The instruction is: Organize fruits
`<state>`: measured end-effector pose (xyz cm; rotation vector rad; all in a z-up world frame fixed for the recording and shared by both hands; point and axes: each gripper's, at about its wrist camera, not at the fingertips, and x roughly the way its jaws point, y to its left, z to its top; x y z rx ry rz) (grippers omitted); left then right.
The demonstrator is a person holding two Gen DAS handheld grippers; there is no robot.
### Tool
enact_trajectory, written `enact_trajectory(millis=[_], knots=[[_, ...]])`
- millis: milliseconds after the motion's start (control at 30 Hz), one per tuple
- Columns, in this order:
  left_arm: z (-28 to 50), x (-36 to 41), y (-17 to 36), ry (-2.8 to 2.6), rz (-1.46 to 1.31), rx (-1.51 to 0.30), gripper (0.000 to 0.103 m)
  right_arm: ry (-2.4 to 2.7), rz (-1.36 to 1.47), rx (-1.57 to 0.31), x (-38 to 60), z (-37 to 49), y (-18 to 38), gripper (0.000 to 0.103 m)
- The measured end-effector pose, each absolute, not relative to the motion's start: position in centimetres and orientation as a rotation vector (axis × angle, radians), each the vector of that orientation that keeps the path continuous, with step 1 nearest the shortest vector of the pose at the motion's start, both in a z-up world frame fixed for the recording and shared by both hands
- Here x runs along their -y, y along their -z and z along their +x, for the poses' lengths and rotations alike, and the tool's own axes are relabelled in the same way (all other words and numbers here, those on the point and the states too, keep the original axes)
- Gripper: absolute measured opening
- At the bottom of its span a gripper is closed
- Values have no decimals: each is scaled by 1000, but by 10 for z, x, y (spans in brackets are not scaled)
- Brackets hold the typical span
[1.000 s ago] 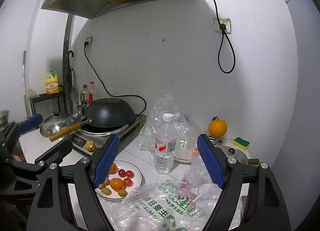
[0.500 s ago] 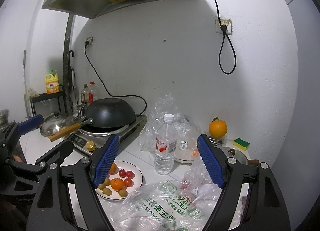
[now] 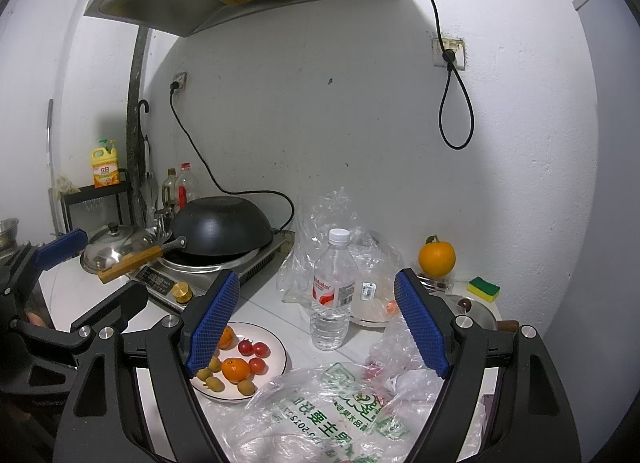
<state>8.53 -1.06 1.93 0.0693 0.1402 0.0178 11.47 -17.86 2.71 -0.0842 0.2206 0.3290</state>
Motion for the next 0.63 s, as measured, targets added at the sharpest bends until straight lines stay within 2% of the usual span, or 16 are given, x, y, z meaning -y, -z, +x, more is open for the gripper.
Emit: enact_trajectory(millis=[633], knots=[[86,9,-18,-11,71,-137,102,-330,-88,-227,178,113,-25,83]])
